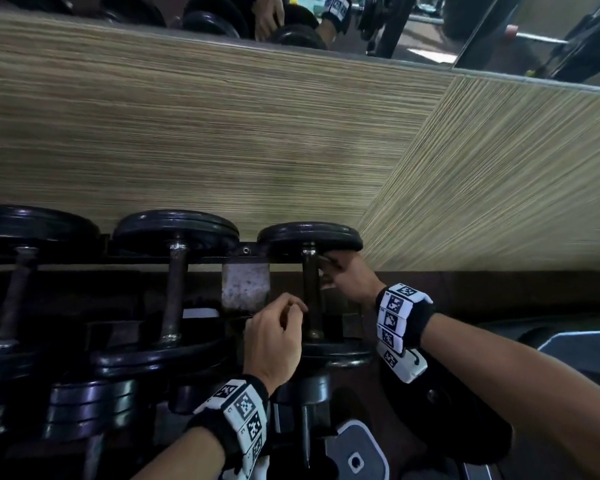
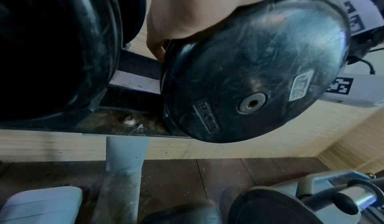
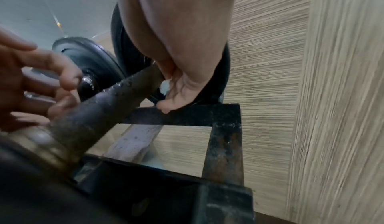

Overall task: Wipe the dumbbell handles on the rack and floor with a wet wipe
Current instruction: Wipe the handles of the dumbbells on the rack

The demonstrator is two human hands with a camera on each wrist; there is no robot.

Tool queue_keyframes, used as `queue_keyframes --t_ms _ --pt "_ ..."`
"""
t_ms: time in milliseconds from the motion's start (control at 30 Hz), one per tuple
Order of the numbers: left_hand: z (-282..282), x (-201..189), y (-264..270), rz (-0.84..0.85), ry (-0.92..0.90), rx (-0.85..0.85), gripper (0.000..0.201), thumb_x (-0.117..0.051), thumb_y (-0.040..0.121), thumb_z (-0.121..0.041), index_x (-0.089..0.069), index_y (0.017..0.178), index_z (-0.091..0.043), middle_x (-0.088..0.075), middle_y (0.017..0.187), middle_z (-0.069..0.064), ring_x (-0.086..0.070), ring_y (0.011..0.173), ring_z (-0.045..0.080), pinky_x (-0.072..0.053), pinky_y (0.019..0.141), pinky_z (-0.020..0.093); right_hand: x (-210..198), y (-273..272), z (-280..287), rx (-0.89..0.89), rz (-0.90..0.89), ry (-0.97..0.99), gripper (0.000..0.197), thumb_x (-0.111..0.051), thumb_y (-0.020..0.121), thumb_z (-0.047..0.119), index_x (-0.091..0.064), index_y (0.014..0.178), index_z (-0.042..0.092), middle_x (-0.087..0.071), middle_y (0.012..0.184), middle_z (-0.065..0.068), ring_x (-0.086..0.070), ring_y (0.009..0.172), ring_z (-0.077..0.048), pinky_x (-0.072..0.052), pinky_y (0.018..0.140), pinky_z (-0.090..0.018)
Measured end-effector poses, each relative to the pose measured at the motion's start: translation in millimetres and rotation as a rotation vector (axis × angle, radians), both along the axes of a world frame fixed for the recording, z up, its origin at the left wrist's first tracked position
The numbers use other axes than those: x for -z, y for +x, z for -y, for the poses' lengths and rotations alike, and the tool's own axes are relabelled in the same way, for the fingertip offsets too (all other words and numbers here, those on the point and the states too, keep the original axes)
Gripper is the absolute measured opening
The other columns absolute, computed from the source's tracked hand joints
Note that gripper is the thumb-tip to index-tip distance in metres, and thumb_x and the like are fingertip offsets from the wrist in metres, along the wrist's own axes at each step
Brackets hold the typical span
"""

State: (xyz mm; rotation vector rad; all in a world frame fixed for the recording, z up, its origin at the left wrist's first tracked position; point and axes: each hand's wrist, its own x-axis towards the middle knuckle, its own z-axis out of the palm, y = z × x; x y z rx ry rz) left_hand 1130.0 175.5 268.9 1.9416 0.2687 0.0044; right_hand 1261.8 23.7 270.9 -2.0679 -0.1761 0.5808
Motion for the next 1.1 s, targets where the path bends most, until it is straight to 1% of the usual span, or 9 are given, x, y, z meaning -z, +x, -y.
queue_keyframes --t_ms 133,233,433,533,667,767,833,967,1100 --pt "0 -2 -1 0.014 -0.031 0.0 0.029 -0.035 0.088 -0.043 -0.061 0.082 -0.031 -0.065 0.069 -0.007 -0.063 0.066 0.012 -0.053 0.069 0.042 -8 -9 3 0.132 -0.018 0.125 0.016 -0.05 0.103 0.003 -0.065 0.106 -0.003 -0.07 0.101 -0.01 -0.07 0.091 -0.021 -0.062 0.078 -0.038" --pt "1 -4 -1 0.014 -0.049 -0.004 0.031 -0.036 0.086 -0.045 -0.062 0.081 -0.029 -0.065 0.067 -0.005 -0.062 0.064 0.015 -0.052 0.065 0.04 -9 -17 3 0.117 0.169 0.01 0.018 -0.052 0.102 0.005 -0.066 0.093 -0.002 -0.068 0.086 -0.007 -0.065 0.074 -0.002 -0.053 0.065 -0.017" --pt "1 -4 -1 0.006 -0.042 0.004 0.028 -0.038 0.086 -0.042 -0.063 0.08 -0.029 -0.065 0.067 -0.007 -0.061 0.063 0.012 -0.05 0.062 0.033 -18 -33 -12 0.062 0.404 -0.169 0.02 -0.054 0.101 0.012 -0.069 0.089 0.016 -0.061 0.073 0.012 -0.054 0.065 0.002 -0.039 0.062 -0.01" --pt "0 -4 -1 0.0 -0.04 0.01 0.026 -0.04 0.086 -0.039 -0.063 0.08 -0.029 -0.065 0.067 -0.007 -0.062 0.064 0.013 -0.051 0.063 0.035 -25 -34 -16 0.015 0.392 -0.245 0.02 -0.053 0.102 0.016 -0.072 0.099 0.012 -0.071 0.083 0.0 -0.064 0.076 -0.014 -0.05 0.07 -0.024" --pt "-1 -6 -1 -0.032 -0.057 0.021 0.028 -0.038 0.085 -0.042 -0.062 0.079 -0.03 -0.065 0.068 -0.006 -0.064 0.069 0.012 -0.054 0.07 0.04 -25 -24 0 0.095 0.298 -0.24 0.023 -0.054 0.102 0.021 -0.072 0.092 0.009 -0.068 0.074 0.002 -0.063 0.067 -0.01 -0.046 0.062 -0.025" --pt "-1 -7 -1 -0.029 -0.063 0.019 0.026 -0.039 0.086 -0.04 -0.062 0.078 -0.03 -0.065 0.068 -0.006 -0.064 0.068 0.013 -0.054 0.07 0.04 -6 -12 11 0.125 0.162 -0.279 0.019 -0.057 0.1 0.019 -0.073 0.094 0.012 -0.073 0.087 -0.004 -0.068 0.08 -0.016 -0.055 0.076 -0.037" --pt "-1 -8 -2 -0.023 -0.057 0.018 0.026 -0.039 0.087 -0.038 -0.062 0.077 -0.03 -0.065 0.067 -0.006 -0.063 0.067 0.013 -0.053 0.069 0.04 2 -10 10 0.093 0.092 -0.298 0.017 -0.058 0.099 0.017 -0.073 0.104 0.01 -0.074 0.101 -0.006 -0.067 0.093 -0.018 -0.053 0.086 -0.037" --pt "0 -9 -2 -0.007 -0.063 0.006 0.029 -0.038 0.086 -0.041 -0.062 0.077 -0.028 -0.064 0.066 -0.005 -0.062 0.065 0.014 -0.052 0.065 0.039 5 -7 -4 -0.004 0.173 -0.287 0.016 -0.056 0.098 0.006 -0.069 0.107 0.004 -0.072 0.1 -0.012 -0.065 0.084 -0.02 -0.053 0.076 -0.036" --pt "0 -9 -1 0.016 -0.066 0.008 0.033 -0.035 0.084 -0.047 -0.062 0.077 -0.029 -0.064 0.065 -0.004 -0.062 0.062 0.015 -0.051 0.063 0.038 5 -5 -4 0.036 0.166 -0.143 0.018 -0.056 0.098 0.003 -0.071 0.106 0.006 -0.074 0.099 -0.006 -0.069 0.09 -0.018 -0.057 0.083 -0.038"
